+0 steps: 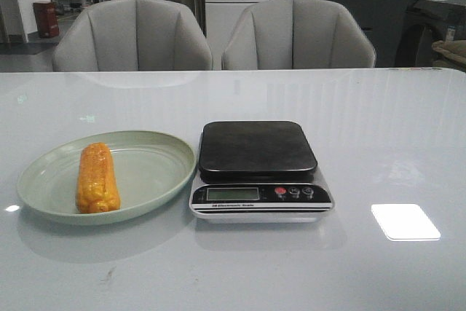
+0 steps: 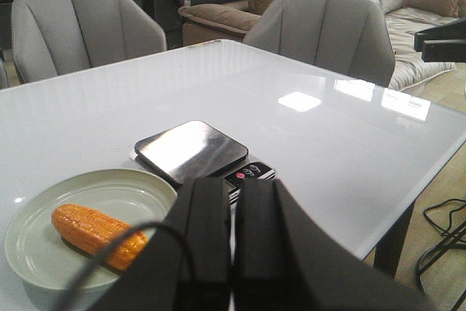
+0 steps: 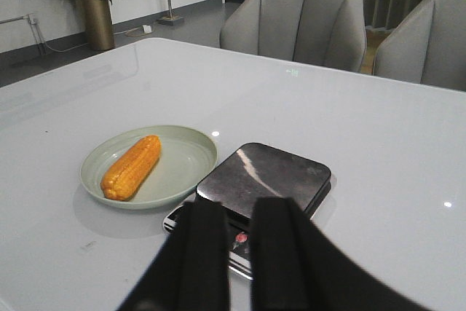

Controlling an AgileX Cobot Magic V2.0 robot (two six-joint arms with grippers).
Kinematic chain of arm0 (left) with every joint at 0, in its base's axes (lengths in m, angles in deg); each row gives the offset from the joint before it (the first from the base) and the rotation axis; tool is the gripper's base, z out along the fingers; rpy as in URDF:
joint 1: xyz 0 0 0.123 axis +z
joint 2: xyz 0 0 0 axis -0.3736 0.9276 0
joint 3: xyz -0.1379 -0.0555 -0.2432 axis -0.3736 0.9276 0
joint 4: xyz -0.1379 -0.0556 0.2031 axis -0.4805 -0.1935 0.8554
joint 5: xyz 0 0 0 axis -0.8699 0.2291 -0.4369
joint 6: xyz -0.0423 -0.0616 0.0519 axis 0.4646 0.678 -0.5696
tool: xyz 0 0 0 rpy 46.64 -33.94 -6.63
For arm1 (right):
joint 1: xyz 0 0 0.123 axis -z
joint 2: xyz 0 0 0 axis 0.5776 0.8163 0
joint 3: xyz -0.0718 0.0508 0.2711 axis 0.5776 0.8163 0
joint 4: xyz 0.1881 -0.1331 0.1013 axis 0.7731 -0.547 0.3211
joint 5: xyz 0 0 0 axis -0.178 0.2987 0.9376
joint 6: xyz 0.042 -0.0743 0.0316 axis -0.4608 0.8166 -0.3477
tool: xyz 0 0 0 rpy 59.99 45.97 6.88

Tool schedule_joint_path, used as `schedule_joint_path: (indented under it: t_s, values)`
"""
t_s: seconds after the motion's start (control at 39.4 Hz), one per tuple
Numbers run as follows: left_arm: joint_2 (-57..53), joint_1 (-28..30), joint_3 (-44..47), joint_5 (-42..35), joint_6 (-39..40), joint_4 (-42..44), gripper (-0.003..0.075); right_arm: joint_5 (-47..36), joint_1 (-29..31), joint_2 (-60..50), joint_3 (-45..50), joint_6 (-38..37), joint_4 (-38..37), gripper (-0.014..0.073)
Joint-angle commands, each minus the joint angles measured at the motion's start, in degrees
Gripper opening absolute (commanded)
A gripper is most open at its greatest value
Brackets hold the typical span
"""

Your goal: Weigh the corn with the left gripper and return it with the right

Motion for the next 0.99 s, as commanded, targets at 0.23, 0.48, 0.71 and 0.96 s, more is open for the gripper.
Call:
schedule_joint_path:
  t_s: [0.23,0.48,0.71,0.96]
  values:
    - [-1.2,-0.3,-1.3,-4.4,0.0,-0.9,0.0113,-4.8,0.3,0.4,-1.6,0.7,-0.9,0.0169]
    - [-1.2,-0.3,-1.3,-4.4,0.0,-0.9,0.0113,-4.8,0.3,0.4,-1.6,0.7,-0.9,0.0169]
    - [-1.2,-0.2,-0.6,-4.5,0.0,-0.2,0.0113,-4.8,0.3,0.4,-1.6,0.7,-0.9,0.0169]
    - [-1.2,9.6,5.3,-19.8,-0.1,2.3,0.0113,-4.8,0.3,0.4,-1.6,0.7,-0.9,0.0169]
